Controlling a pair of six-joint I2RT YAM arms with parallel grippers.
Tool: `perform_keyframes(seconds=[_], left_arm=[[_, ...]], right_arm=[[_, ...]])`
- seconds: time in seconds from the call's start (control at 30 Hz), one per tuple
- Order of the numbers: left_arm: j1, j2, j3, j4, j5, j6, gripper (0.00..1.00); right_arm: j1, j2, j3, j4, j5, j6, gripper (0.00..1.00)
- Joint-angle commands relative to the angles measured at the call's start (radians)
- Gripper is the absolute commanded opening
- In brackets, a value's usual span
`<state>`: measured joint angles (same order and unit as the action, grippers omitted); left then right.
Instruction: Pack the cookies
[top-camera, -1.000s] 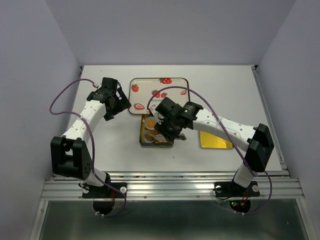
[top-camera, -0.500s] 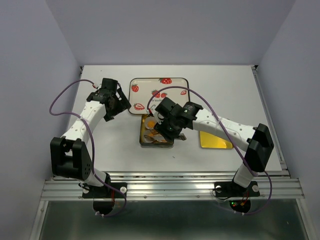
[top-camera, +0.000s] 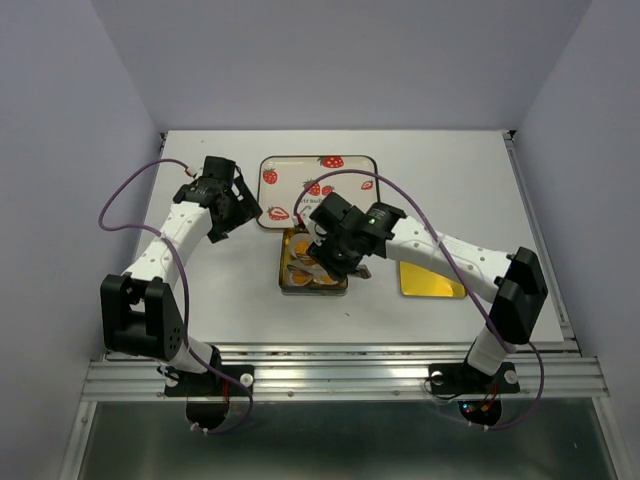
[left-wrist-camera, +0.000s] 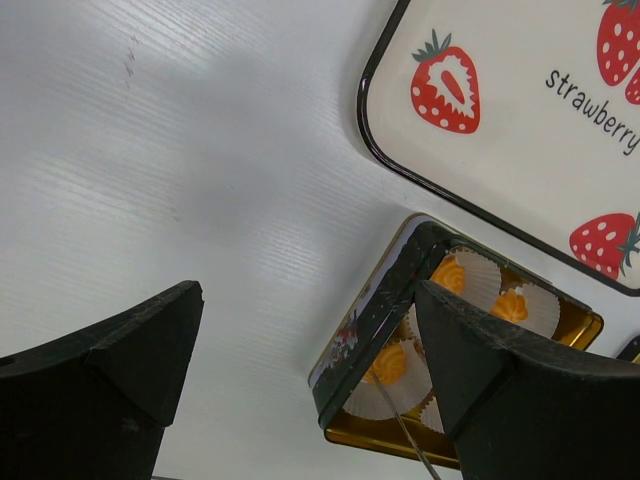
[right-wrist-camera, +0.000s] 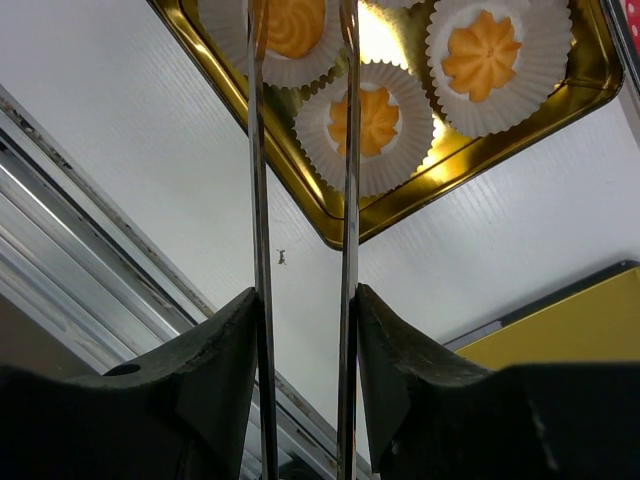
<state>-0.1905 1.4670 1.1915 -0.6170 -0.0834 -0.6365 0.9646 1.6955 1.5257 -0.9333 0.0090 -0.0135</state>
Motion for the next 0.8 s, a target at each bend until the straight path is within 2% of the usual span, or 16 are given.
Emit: perform_keyframes(seconds=[0.0,0.27,0.4,0.53,0.77], left_arm=[[-0.006,-0.037,0.014,0.0,-0.007,0.001,0.99],[-0.006,-0.031,0.033,-0.013,0.004,0.003,0.99],[-0.006,-0.01,0.052,-0.026,0.005,0.006,0.99],[-0.006,0.03,0.1,-0.059,-0.001,0.029,0.99],[-0.007,0.088,0.171,-0.09,-0.021,0.06,0.99]], right_arm=[[0.011,-0.011,0.073,0.034,0.037,0.045,0.46],[0.011,-0.072,0.122,0.021,0.129,0.159,0.45],[0.011,-0.103,0.076,0.007,0.222,0.243,0.44],[-0.064,-0.143,0.03,-0.01,0.289,0.391,0.43],[-0.317,-0.191,-0.044,-0.113,0.335,0.619,0.41]])
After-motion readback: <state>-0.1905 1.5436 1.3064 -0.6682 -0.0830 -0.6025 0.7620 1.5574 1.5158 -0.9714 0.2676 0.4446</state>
